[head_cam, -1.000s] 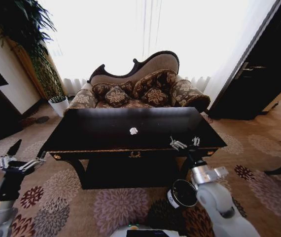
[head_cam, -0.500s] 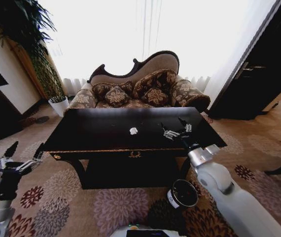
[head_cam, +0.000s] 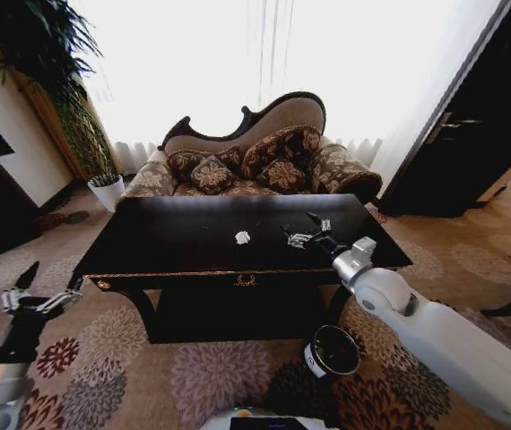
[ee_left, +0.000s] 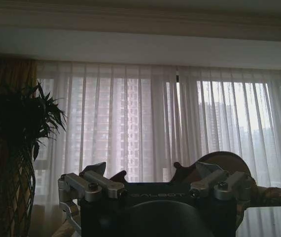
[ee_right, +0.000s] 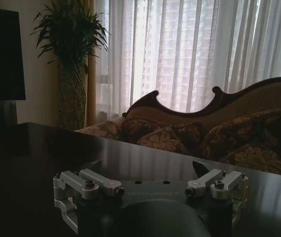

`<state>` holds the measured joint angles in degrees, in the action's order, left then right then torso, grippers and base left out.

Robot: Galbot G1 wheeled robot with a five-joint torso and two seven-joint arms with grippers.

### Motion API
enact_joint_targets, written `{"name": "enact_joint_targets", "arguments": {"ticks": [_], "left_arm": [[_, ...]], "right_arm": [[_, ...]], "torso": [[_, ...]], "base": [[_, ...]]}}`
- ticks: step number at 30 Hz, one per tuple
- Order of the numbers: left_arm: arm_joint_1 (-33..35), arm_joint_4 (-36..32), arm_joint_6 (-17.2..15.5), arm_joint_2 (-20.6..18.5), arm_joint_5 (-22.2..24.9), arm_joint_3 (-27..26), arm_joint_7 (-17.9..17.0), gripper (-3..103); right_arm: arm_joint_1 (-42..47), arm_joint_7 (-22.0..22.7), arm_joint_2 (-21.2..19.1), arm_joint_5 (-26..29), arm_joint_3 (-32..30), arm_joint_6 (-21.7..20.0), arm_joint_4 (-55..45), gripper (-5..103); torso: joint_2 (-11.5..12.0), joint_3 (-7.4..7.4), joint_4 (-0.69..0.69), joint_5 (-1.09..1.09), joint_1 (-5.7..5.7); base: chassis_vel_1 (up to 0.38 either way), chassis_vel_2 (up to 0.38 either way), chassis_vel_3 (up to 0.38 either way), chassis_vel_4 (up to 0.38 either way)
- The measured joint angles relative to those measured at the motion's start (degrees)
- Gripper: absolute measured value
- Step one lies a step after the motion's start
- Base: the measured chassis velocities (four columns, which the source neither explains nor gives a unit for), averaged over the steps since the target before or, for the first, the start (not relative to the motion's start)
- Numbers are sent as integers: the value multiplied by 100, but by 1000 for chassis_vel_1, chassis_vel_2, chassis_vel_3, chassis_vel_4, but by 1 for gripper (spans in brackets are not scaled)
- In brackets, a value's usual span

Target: Move to the front of the table and place the trash on the table into the trash bin.

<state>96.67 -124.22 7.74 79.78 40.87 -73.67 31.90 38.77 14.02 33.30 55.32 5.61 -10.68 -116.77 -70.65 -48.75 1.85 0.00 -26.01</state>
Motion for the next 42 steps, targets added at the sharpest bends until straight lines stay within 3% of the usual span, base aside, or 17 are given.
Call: {"name": "enact_joint_targets", "arguments": {"ticks": [4,7,17,31,42], "left_arm": [[-2,26,9,26,-57,35,0,100],[12,64,51,44,-125,67,1,100],[21,67,100,136,-252,186,8,100],[-59,348,186,66,-276,164,28,100],[-157,542,194,9,-249,144,30,100]], "right_arm": [[-396,-201,42,-122,325,-41,217,100],[-588,-484,24,-684,609,24,319,100],[-1181,-355,100,-932,1502,65,552,100],[-2535,-371,1115,-895,2885,-103,1382,100],[-2661,-456,1556,-1263,3203,-75,1837,100]], "torso": [[0,0,0,-1,-1],[0,0,2,-1,0],[0,0,3,-1,0],[0,0,1,-1,0],[0,0,2,-1,0]], "base": [[0,0,0,0],[0,0,0,0],[0,0,0,0],[0,0,0,0],[0,0,0,0]]}}
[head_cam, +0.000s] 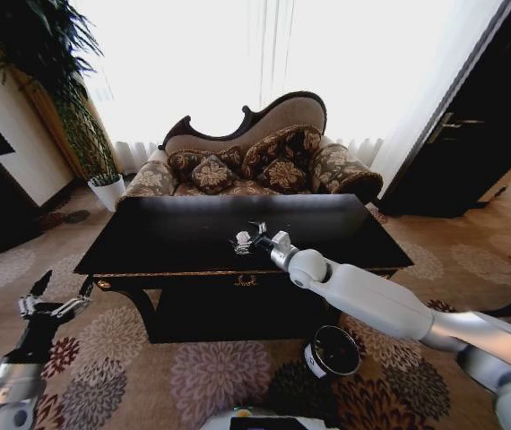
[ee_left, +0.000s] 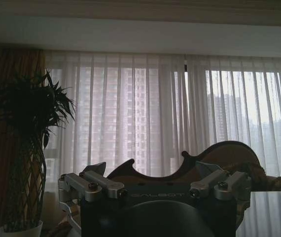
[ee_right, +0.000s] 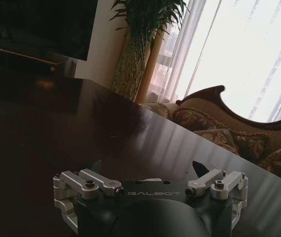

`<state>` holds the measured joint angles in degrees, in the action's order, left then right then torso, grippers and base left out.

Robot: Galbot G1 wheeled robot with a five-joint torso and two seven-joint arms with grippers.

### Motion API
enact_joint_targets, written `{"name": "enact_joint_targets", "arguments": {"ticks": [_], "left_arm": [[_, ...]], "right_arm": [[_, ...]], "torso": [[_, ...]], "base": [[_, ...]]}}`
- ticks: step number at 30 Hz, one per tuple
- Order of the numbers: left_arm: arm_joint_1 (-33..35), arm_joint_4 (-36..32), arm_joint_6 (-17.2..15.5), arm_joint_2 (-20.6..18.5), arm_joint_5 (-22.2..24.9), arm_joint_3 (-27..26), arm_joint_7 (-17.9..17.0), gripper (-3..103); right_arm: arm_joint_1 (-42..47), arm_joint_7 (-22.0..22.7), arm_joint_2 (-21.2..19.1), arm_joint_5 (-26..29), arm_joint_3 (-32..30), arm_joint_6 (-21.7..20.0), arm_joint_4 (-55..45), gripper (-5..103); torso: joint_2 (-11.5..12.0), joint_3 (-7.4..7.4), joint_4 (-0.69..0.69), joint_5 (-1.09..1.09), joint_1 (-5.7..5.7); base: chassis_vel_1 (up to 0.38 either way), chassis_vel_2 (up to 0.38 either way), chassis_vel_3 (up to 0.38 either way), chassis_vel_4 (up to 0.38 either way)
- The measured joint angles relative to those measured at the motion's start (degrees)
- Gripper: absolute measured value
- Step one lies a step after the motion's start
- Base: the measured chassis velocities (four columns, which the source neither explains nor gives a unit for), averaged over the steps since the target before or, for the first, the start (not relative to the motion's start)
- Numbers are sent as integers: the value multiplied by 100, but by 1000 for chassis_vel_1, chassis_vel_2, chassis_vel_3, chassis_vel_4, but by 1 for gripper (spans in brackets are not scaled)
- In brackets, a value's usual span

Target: Move to the front of the table and place the trash on the table into the trash bin.

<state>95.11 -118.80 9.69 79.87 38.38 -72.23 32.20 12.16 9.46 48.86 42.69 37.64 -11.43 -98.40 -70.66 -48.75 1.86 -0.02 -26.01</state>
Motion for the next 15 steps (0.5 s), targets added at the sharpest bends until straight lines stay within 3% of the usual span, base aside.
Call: {"name": "enact_joint_targets", "arguments": {"ticks": [15], "left_arm": [[-19,1,-1,16,-90,74,0,100]], "right_arm": [[261,-197,-105,-92,-189,44,217,100]], "torso": [[0,0,0,0,0]], "base": [[0,0,0,0]]}}
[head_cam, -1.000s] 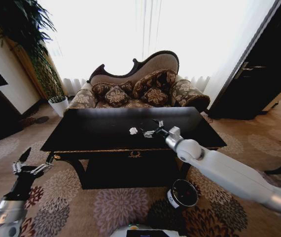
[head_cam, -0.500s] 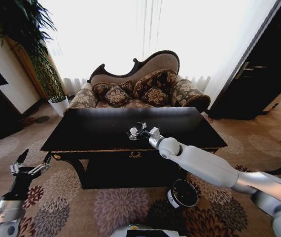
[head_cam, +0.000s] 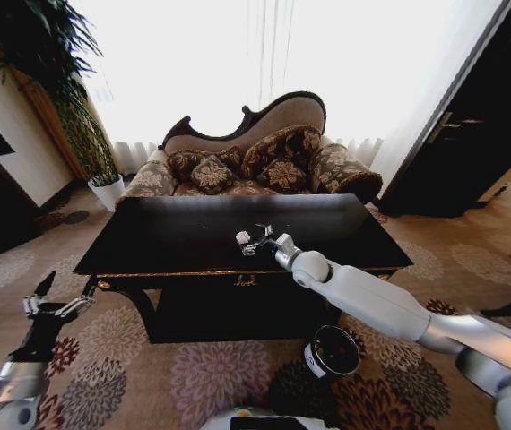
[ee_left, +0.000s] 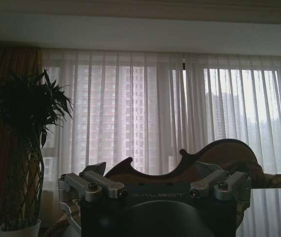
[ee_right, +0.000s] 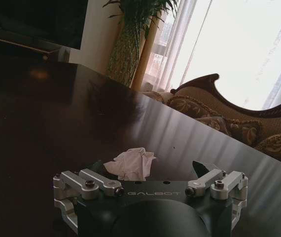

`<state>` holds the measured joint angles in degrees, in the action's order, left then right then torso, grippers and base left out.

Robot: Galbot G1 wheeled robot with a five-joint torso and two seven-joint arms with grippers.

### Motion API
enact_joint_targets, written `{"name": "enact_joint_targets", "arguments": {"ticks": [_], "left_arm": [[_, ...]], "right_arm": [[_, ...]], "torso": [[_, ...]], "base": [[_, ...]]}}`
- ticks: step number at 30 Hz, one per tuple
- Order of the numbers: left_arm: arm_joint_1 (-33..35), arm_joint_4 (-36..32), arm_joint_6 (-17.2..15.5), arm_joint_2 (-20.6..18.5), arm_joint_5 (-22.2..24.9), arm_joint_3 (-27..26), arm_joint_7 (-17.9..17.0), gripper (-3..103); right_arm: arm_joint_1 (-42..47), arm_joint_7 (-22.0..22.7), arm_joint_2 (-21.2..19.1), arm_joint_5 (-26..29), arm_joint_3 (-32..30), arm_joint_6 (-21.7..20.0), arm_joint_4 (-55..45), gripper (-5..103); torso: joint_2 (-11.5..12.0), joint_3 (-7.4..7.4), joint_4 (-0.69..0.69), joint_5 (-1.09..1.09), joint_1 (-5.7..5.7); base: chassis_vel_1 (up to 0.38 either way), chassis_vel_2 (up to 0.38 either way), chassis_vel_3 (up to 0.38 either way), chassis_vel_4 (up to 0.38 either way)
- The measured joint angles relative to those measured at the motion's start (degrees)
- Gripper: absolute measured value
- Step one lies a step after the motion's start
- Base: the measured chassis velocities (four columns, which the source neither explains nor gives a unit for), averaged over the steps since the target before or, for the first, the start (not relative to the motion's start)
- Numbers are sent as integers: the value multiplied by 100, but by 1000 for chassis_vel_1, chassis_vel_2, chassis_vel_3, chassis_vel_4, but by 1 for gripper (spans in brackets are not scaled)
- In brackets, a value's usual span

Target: Move to the front of the table and place the trash on the table into the trash bin.

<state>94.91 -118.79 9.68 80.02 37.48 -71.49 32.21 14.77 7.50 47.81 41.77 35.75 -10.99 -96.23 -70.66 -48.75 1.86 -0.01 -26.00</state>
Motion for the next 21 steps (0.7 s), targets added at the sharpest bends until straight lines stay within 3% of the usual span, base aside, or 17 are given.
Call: {"name": "enact_joint_targets", "arguments": {"ticks": [4,6,9,11,15,21], "left_arm": [[18,-16,0,2,-1,-3,0,100],[23,-17,0,1,0,-9,0,100],[46,-32,1,-4,12,-36,-1,100],[50,-38,1,-4,14,-39,-1,100],[65,-53,3,-7,28,-51,-1,100],[60,-49,9,1,28,-46,-1,100]], "right_arm": [[40,-31,-20,0,-15,15,-37,101],[44,-35,-20,0,-15,17,-44,97],[54,-52,-11,-7,-16,19,-61,82],[56,-55,-9,-11,-16,19,-62,82],[61,-68,13,-41,-15,19,-59,59],[128,-91,16,-72,-31,20,-64,43]], "torso": [[0,0,0,0,0],[0,0,0,0,0],[0,0,0,0,0],[0,0,0,0,0],[0,0,0,0,0],[0,0,0,0,0]], "base": [[0,0,0,0],[0,0,0,0],[0,0,0,0],[0,0,0,0],[0,0,0,0],[0,0,0,0]]}}
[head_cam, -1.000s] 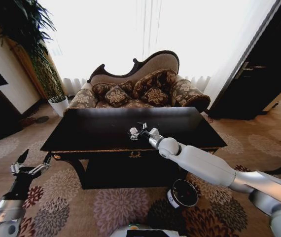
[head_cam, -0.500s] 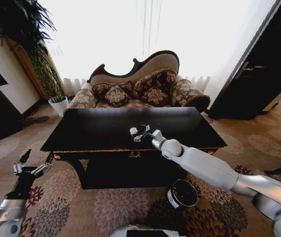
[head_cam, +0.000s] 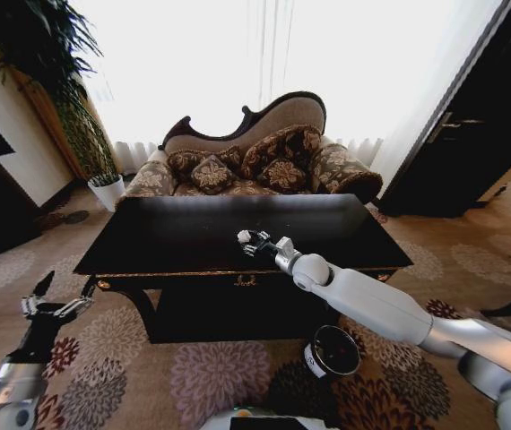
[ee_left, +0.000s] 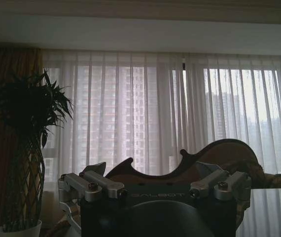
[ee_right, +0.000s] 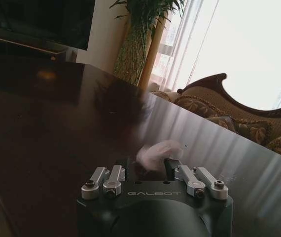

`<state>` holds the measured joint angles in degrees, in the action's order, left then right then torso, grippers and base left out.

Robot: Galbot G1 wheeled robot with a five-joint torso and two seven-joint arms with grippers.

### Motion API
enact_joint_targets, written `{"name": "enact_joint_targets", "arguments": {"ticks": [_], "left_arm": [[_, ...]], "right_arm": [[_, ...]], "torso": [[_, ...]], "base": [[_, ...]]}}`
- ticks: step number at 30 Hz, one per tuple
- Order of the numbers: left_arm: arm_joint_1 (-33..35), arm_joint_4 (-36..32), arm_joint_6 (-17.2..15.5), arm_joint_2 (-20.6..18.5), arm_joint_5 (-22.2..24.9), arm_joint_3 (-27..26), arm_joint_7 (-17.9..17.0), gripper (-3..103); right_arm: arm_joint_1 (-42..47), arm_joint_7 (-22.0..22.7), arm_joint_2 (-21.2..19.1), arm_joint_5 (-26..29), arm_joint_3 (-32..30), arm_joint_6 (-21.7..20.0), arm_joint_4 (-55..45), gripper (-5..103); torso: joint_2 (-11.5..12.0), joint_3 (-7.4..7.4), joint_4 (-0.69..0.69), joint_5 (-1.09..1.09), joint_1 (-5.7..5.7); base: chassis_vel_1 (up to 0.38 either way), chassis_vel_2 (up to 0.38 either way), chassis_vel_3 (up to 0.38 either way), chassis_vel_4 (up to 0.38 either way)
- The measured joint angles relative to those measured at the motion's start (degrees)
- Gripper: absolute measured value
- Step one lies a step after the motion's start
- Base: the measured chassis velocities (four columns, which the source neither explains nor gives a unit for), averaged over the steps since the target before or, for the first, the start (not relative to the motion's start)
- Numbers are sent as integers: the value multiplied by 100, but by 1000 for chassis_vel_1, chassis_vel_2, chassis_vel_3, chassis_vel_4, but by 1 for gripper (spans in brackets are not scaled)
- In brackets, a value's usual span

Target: Move to the front of the table and place the trash on the table into the trash bin.

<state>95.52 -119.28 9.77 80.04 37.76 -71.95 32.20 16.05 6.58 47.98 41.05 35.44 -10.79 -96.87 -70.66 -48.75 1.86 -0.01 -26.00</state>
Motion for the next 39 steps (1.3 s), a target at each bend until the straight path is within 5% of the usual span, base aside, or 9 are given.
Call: {"name": "enact_joint_targets", "arguments": {"ticks": [3,16,35,39], "left_arm": [[-8,7,4,16,-17,19,0,100],[6,-16,9,46,-50,42,0,100],[8,19,14,18,-27,-18,0,100],[-11,65,15,-18,2,-40,0,100]], "right_arm": [[71,-27,-16,-21,-57,12,-19,28],[255,-133,-85,-56,-229,96,-53,25],[-699,48,316,123,238,-151,578,97],[-802,41,448,52,322,-127,857,100]], "torso": [[0,0,0,0,0],[0,0,0,0,0],[0,0,0,0,0],[0,0,0,0,0]], "base": [[0,0,0,0],[0,0,0,0],[0,0,0,0],[0,0,0,0]]}}
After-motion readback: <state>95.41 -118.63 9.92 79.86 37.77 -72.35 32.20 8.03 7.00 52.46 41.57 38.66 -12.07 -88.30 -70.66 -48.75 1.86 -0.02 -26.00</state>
